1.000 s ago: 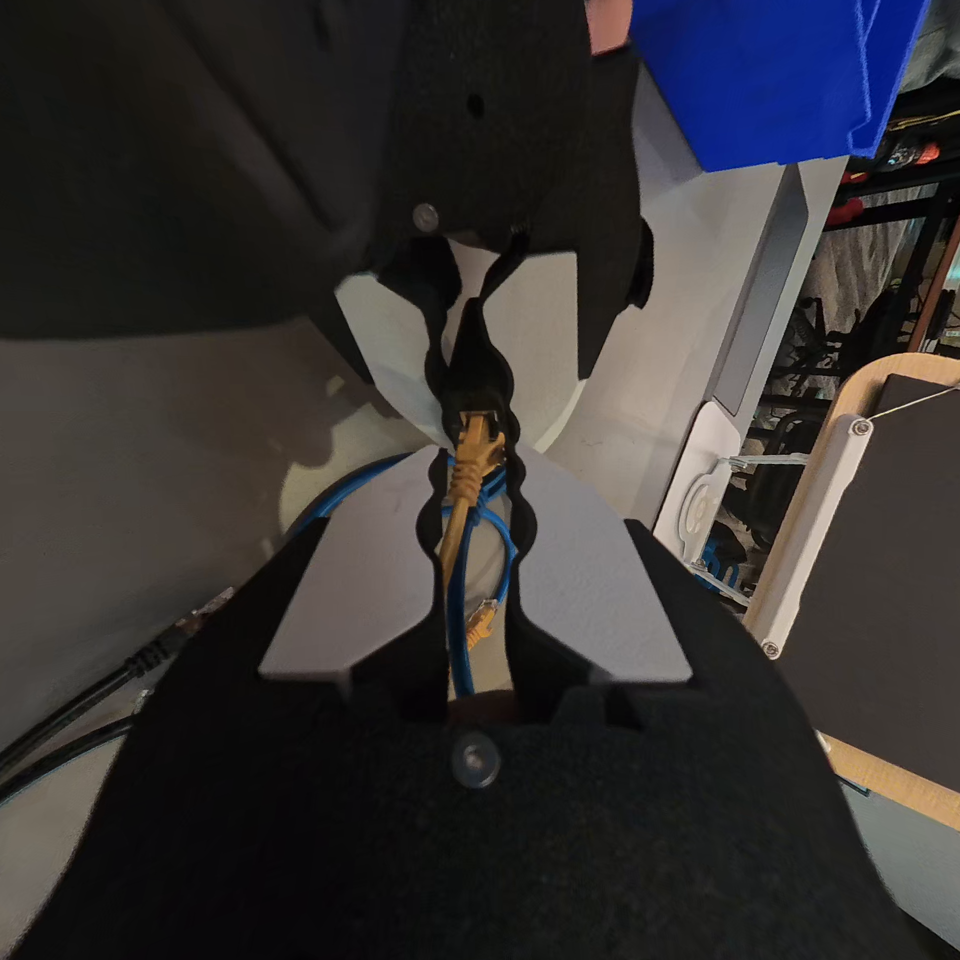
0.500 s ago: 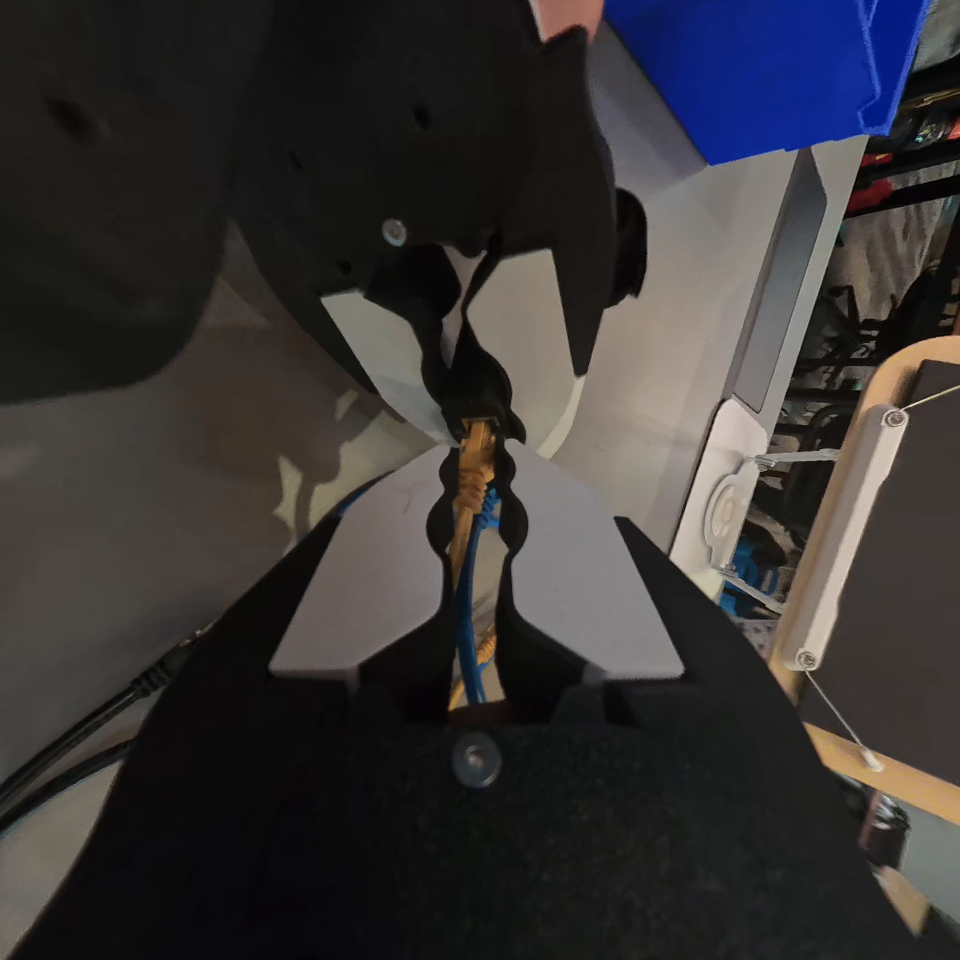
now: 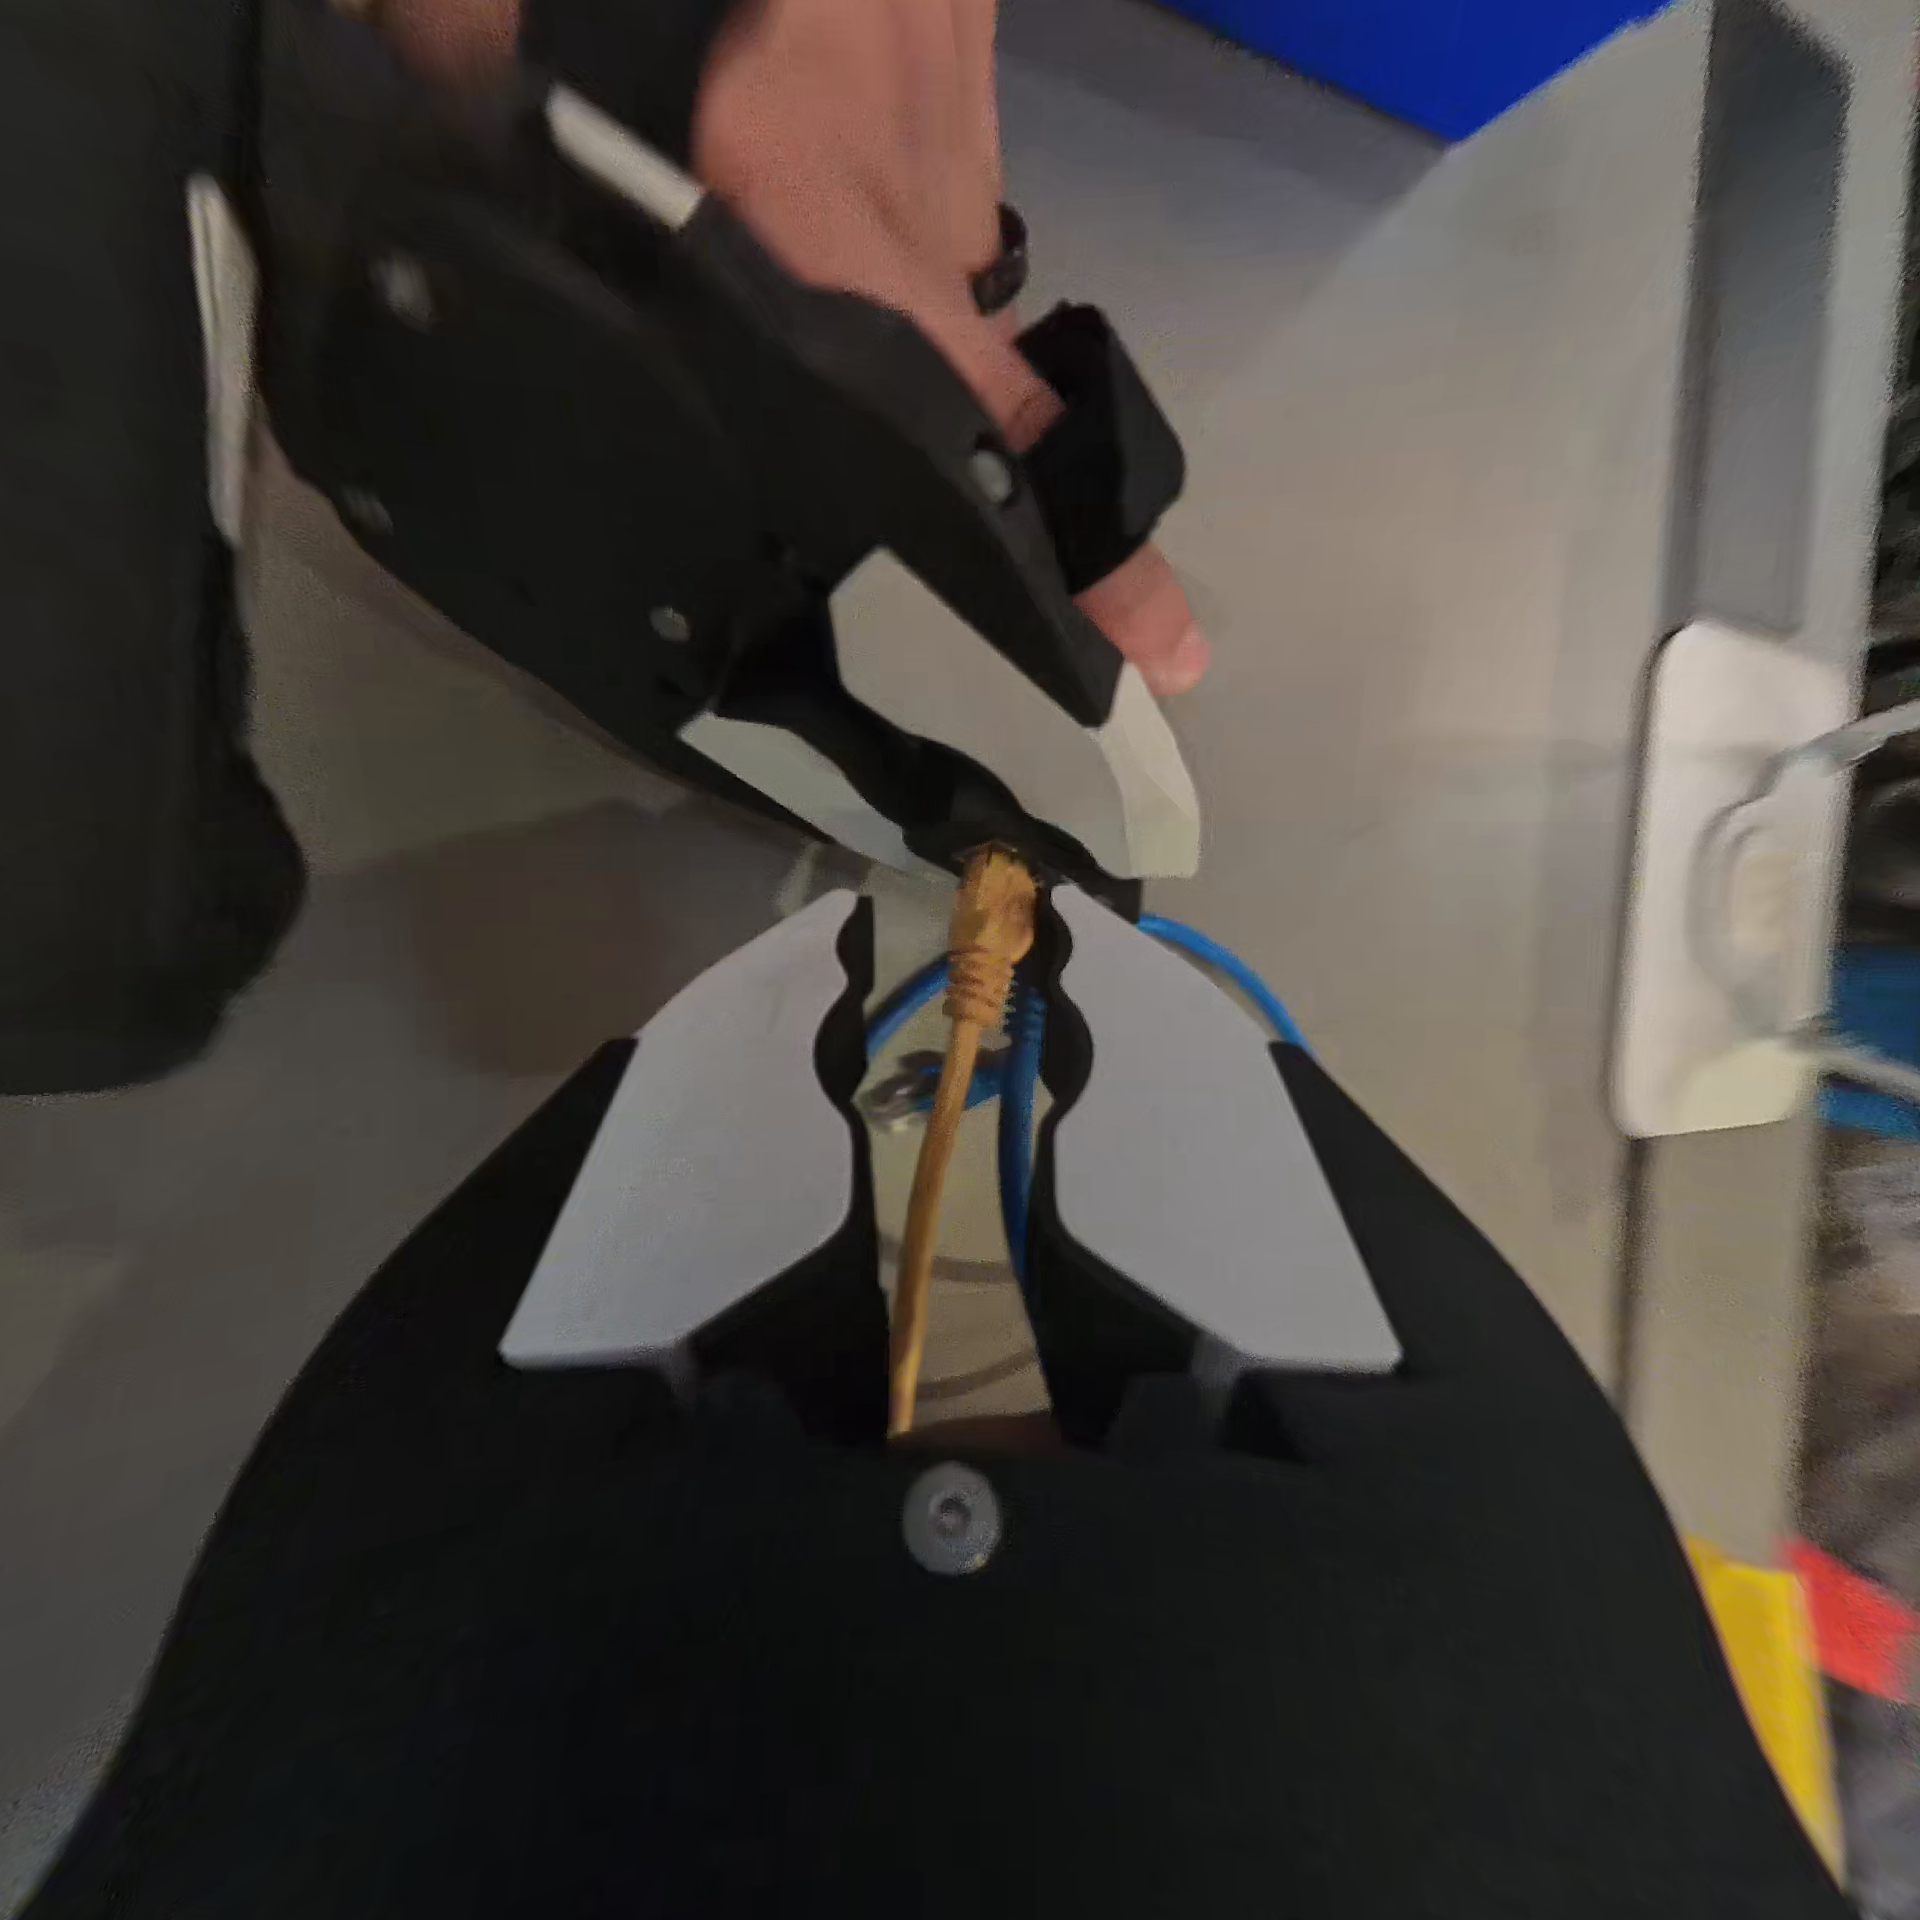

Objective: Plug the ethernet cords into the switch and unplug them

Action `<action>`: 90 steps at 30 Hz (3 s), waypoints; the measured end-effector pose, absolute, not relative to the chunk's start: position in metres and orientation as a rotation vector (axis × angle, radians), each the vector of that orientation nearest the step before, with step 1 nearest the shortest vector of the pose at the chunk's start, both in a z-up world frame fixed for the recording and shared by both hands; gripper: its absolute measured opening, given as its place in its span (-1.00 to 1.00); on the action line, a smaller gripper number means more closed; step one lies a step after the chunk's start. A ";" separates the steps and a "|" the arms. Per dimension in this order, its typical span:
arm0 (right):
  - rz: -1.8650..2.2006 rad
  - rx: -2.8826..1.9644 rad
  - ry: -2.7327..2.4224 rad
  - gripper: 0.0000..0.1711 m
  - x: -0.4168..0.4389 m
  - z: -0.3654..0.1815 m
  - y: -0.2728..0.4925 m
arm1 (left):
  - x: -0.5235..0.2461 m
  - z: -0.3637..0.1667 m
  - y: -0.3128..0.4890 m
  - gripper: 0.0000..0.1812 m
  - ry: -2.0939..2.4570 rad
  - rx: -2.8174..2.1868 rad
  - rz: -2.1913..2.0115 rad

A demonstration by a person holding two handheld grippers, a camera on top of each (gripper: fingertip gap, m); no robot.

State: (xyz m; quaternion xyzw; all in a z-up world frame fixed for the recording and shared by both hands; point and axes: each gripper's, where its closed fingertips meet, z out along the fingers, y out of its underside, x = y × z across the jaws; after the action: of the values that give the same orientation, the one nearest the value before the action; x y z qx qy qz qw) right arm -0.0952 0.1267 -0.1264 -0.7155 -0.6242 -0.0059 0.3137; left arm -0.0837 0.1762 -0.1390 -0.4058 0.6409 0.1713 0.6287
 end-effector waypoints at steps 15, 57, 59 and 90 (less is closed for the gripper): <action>0.223 -2.035 -1.127 -0.93 -0.077 -0.124 0.116 | -0.088 -0.125 0.169 -0.72 1.421 -0.823 0.509; -0.527 -1.342 -1.840 -0.81 -0.084 -0.126 0.138 | -0.081 -0.137 0.160 -0.72 1.507 -0.980 0.247; -0.545 -1.344 -1.860 -0.82 -0.083 -0.128 0.137 | -0.081 -0.138 0.159 -0.72 1.520 -0.972 0.261; 0.331 -2.107 -1.046 -0.68 -0.084 -0.137 0.131 | -0.079 -0.133 0.157 -0.72 1.495 -0.791 0.465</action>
State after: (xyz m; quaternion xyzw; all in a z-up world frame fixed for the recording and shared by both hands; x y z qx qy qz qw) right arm -0.0840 0.1310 -0.1372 -0.8227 -0.4083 0.1291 0.3738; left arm -0.0787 0.1569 -0.1331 -0.3465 0.6553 0.2038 0.6395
